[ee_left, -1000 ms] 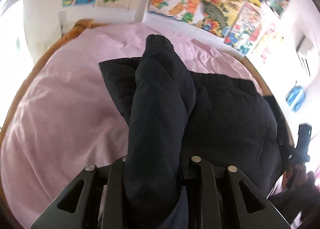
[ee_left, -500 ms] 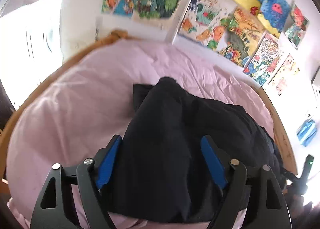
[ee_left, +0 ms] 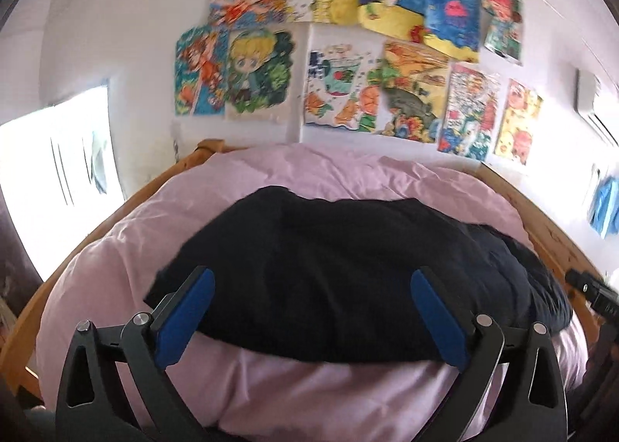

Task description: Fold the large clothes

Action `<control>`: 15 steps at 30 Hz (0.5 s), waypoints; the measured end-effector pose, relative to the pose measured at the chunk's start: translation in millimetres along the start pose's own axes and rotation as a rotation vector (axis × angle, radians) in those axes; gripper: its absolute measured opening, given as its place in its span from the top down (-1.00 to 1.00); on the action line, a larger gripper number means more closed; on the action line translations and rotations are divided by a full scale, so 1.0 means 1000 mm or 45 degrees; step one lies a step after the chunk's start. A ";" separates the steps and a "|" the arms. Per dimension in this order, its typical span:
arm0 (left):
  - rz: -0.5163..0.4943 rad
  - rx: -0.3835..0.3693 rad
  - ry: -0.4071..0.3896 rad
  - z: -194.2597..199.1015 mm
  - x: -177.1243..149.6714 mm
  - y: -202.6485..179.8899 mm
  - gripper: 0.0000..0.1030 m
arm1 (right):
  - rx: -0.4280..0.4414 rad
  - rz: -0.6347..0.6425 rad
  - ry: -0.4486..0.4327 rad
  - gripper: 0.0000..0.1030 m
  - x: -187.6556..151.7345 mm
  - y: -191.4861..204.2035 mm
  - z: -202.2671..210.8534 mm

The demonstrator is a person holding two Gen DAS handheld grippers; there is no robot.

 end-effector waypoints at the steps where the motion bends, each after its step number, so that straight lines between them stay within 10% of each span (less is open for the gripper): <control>1: -0.012 0.001 0.001 -0.001 -0.002 -0.005 -0.96 | 0.002 0.011 -0.023 -1.00 0.000 0.005 0.007; 15: -0.071 0.002 -0.033 0.039 -0.035 -0.044 -0.97 | 0.057 0.138 -0.177 -1.00 -0.017 0.061 0.074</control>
Point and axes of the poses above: each gripper's, at about its wrist camera, not at the fingertips, and z roughly against the way its jaws point, y to its left, x to its top, the point moved 9 cm from there along -z, roughly the way its jaws point, and after that the axes turned 6 degrees about z, right-handed, at the moved point
